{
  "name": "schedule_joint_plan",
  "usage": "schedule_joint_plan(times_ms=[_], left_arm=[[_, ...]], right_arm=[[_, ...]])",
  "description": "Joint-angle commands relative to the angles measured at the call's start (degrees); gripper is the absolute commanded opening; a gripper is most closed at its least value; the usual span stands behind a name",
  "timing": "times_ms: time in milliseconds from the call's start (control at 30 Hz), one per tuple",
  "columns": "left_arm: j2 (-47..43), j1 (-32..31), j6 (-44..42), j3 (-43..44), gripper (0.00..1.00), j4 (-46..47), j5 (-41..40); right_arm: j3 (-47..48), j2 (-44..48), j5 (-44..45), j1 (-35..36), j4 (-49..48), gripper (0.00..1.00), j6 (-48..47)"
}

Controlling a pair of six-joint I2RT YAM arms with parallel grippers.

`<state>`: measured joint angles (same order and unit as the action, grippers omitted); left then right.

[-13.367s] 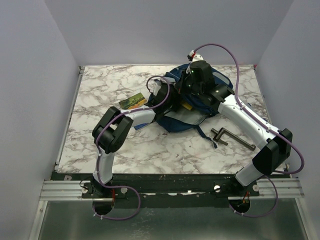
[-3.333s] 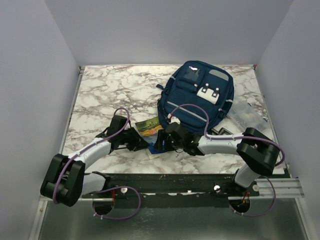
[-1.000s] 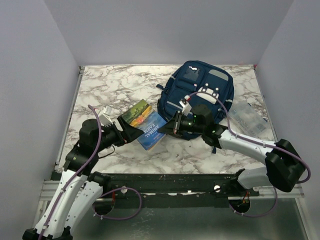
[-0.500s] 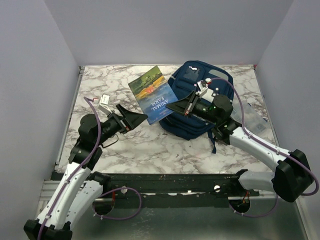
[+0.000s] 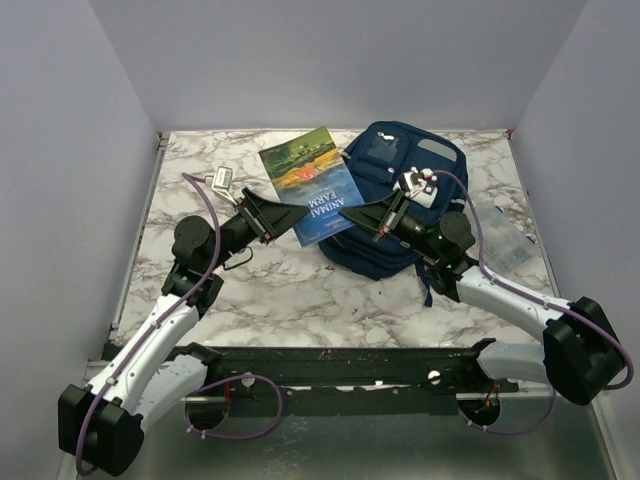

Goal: Pack the student bag
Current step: Pick up the book from the center of the board.

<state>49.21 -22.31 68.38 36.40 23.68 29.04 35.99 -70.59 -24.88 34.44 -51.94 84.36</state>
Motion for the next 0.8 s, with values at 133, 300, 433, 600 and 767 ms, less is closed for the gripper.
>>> schedule_joint_plan(times_ms=[133, 300, 433, 600, 767], left_arm=[[4.85, -0.90, 2.13, -2.79, 0.23, 16.68, 5.44], [7.47, -0.66, -1.98, 0.80, 0.00, 17.01, 13.01], [10.92, 0.01, -4.83, 2.74, 0.00, 16.90, 24.75], [13.50, 0.78, -5.88, 3.27, 0.00, 16.92, 35.53], [11.59, 0.95, -6.28, 2.95, 0.00, 16.92, 39.57]], right_arm=[[-3.52, 2.98, 1.00, 0.29, -11.38, 0.01, 2.97], [-2.42, 5.70, -9.30, -0.16, 5.02, 0.39, -11.08], [5.49, 6.41, -14.66, -0.66, 38.28, 0.69, -35.53], [14.03, 6.01, -18.02, -4.43, 60.00, 0.81, -51.92], [17.24, 4.87, -26.87, -9.89, 63.36, 0.83, -54.42]])
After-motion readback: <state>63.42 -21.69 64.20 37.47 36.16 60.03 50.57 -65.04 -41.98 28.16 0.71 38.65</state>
